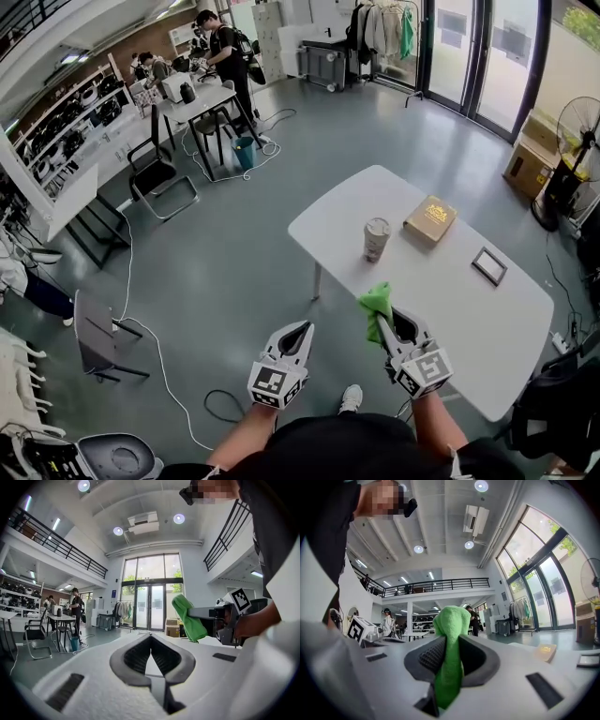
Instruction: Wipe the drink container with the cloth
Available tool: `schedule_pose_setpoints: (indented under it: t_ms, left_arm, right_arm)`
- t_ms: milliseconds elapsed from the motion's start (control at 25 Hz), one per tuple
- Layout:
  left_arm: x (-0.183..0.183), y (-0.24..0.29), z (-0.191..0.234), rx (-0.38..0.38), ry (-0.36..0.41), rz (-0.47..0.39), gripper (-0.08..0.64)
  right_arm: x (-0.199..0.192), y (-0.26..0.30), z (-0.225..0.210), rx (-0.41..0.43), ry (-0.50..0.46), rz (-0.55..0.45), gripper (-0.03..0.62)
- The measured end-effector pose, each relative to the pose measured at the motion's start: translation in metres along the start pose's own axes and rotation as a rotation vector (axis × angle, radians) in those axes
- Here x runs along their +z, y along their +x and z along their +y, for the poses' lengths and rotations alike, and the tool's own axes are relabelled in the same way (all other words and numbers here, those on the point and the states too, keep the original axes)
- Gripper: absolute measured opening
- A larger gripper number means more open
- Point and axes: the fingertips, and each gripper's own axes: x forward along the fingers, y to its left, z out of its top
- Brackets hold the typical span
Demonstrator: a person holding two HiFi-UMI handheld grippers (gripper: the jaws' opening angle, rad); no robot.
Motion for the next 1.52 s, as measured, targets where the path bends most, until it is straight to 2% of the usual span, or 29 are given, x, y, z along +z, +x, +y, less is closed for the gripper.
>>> schedule_pose_setpoints:
  t_ms: [360, 720, 920, 1160, 1520]
  left_arm:
    - [0.004, 0.061, 0.015, 0.057, 0.010, 0.006, 0.008]
    - [0.001, 0.101, 0.021, 0.018, 0.004, 0.038, 0.008]
    - [0.001, 0.131, 0.043, -0.015, 0.009, 0.038, 0.008]
    - [0.006, 0.172, 0.085, -0.070, 0.006, 0.040, 0.008]
    - [0.007, 0.233, 0.142, -0.202, 0.007, 0.056, 0.008]
  right_arm:
    - [-0.001, 0.036, -0.057, 0.072, -0.006, 0.008, 0.080]
    - [-0.005, 0.063, -0.083, 0.077, 0.036, 0.034, 0.080]
    - [-0.012, 0.088, -0.106, 0.042, 0.053, 0.051, 0.080]
    - [-0.005, 0.136, -0.131, -0.002, 0.104, 0.010, 0.081]
    - [-0.017, 0.190, -0.179, -0.194, 0.175, 0.019, 0.081]
